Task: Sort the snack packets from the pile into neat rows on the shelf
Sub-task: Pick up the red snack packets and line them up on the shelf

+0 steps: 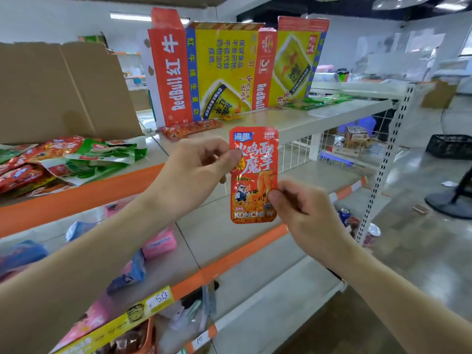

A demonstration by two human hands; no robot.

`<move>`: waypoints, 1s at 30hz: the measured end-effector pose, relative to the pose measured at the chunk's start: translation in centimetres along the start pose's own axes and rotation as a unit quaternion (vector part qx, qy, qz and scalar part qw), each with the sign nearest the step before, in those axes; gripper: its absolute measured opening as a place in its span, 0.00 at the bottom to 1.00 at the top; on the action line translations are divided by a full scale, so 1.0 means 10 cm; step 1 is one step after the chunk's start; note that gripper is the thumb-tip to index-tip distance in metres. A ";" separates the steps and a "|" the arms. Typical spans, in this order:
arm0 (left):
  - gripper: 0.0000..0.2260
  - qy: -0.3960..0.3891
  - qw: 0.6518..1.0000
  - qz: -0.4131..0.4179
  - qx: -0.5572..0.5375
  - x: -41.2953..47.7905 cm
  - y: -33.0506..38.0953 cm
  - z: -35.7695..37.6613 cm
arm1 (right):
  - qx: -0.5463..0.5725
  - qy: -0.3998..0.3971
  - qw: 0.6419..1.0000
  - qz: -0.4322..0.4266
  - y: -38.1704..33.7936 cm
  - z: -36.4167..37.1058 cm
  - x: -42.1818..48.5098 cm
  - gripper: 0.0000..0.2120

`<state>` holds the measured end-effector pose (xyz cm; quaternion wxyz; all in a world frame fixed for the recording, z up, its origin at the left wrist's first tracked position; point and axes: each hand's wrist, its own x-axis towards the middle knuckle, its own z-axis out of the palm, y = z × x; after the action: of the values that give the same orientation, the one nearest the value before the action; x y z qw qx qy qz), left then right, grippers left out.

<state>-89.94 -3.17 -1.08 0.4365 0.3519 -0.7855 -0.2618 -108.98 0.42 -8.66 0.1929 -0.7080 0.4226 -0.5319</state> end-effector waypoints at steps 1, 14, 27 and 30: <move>0.09 -0.012 1.000 -0.005 -0.001 0.04 -0.01 0.01 | 0.005 0.002 1.000 0.005 0.03 -0.03 0.03 0.10; 0.14 -0.084 0.996 0.034 -0.024 1.01 -0.33 0.05 | -0.064 0.041 0.997 0.009 0.42 -0.27 0.73 0.11; 0.18 -0.050 0.998 -0.028 -0.028 1.78 -0.91 -0.59 | 0.035 -0.070 0.997 -0.019 0.76 0.12 1.93 0.16; 0.15 0.015 0.999 -0.037 -0.006 1.84 -0.97 -0.73 | 0.041 -0.094 0.993 -0.050 0.74 0.25 2.22 0.17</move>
<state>-87.24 -24.29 4.72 0.4404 0.3819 -0.7639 -0.2770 -107.92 -22.01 -1.79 0.2339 -0.7668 0.3445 -0.4885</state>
